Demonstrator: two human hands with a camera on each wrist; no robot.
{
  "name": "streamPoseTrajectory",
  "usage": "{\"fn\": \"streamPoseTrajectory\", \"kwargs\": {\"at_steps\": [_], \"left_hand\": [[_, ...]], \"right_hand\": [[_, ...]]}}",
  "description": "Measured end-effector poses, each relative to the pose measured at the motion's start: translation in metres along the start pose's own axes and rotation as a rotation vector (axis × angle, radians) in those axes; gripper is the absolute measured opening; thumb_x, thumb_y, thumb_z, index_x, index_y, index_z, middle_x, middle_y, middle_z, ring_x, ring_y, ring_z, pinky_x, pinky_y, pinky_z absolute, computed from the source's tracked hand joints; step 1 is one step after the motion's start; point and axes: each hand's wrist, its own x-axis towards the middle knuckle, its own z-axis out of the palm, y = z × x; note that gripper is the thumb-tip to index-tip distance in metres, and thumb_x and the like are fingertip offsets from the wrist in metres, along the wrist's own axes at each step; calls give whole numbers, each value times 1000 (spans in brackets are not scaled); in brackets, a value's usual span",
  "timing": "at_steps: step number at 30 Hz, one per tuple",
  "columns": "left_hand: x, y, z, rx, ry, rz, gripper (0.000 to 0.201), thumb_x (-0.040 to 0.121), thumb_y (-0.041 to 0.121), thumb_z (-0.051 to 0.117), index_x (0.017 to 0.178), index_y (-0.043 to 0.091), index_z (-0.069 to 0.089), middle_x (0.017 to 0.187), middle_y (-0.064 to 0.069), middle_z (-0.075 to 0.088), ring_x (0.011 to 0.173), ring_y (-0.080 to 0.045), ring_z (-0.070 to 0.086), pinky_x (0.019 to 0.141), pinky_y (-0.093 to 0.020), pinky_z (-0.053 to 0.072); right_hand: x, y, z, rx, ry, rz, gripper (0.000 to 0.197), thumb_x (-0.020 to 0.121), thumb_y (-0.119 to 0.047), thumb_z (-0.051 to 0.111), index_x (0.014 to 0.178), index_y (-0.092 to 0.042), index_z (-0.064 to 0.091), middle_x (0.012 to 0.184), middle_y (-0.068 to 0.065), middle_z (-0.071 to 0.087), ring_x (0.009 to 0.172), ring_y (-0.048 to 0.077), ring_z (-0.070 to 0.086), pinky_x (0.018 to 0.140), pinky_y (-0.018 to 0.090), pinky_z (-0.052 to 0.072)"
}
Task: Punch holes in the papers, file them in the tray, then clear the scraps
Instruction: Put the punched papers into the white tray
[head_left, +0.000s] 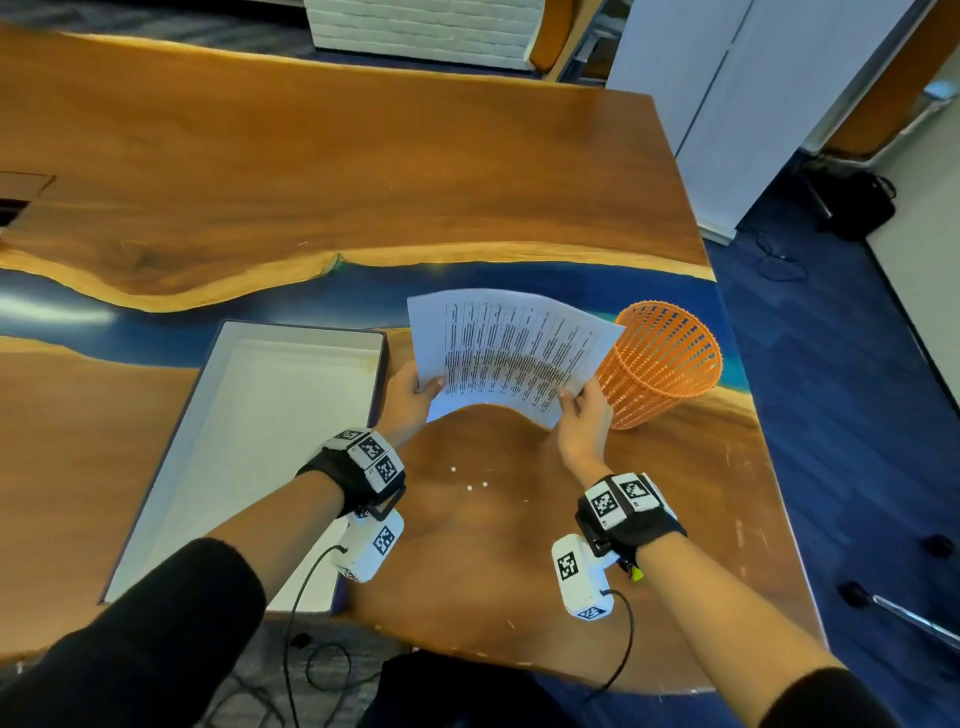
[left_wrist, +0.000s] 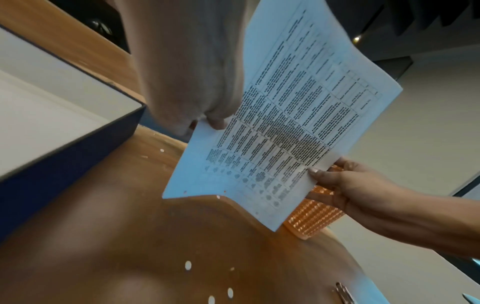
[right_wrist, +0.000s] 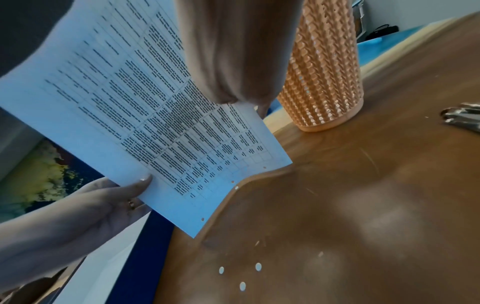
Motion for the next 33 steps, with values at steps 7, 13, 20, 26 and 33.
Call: {"fn": "streamPoseTrajectory", "kwargs": {"at_steps": [7, 13, 20, 26, 33], "left_hand": [[14, 21, -27, -6, 178, 74, 35, 90, 6, 61, 122, 0, 49, 107, -10, 64, 94, -23, 64, 79, -29, 56], [5, 13, -75, 132, 312, 87, 18, 89, 7, 61, 106, 10, 57, 105, -7, 61, 92, -30, 63, 76, -43, 54], [-38, -18, -164, 330, 496, -14, 16, 87, -1, 60, 102, -1, 64, 109, -17, 64, 97, -28, 59, 81, -30, 44], [-87, -44, -221, 528, 545, -203, 22, 89, -6, 54, 108, -6, 65, 113, -22, 64, 105, -36, 59, 89, -34, 44], [-112, -71, -230, 588, 426, -344, 25, 92, -4, 51, 113, -1, 64, 121, -17, 62, 115, -32, 57, 98, -36, 44]], "right_hand": [[14, -27, 7, 169, 64, -47, 43, 88, 3, 54, 126, -7, 35, 105, -3, 64, 95, 1, 64, 83, 17, 53], [12, -41, 45, 37, -82, -42, 14, 84, -1, 62, 89, -13, 60, 95, 7, 66, 89, 24, 64, 77, 25, 55], [-30, -62, 120, -32, -420, -17, 15, 85, -4, 63, 98, -4, 69, 101, 10, 67, 85, 15, 58, 62, 2, 41], [-70, -72, 176, -97, -738, -44, 17, 88, -7, 61, 100, 1, 69, 98, 20, 70, 46, -3, 56, 47, 9, 42], [-92, -58, 207, -366, -959, -96, 20, 90, -18, 60, 101, -5, 71, 109, 11, 70, 102, 25, 64, 92, 39, 51]]}}
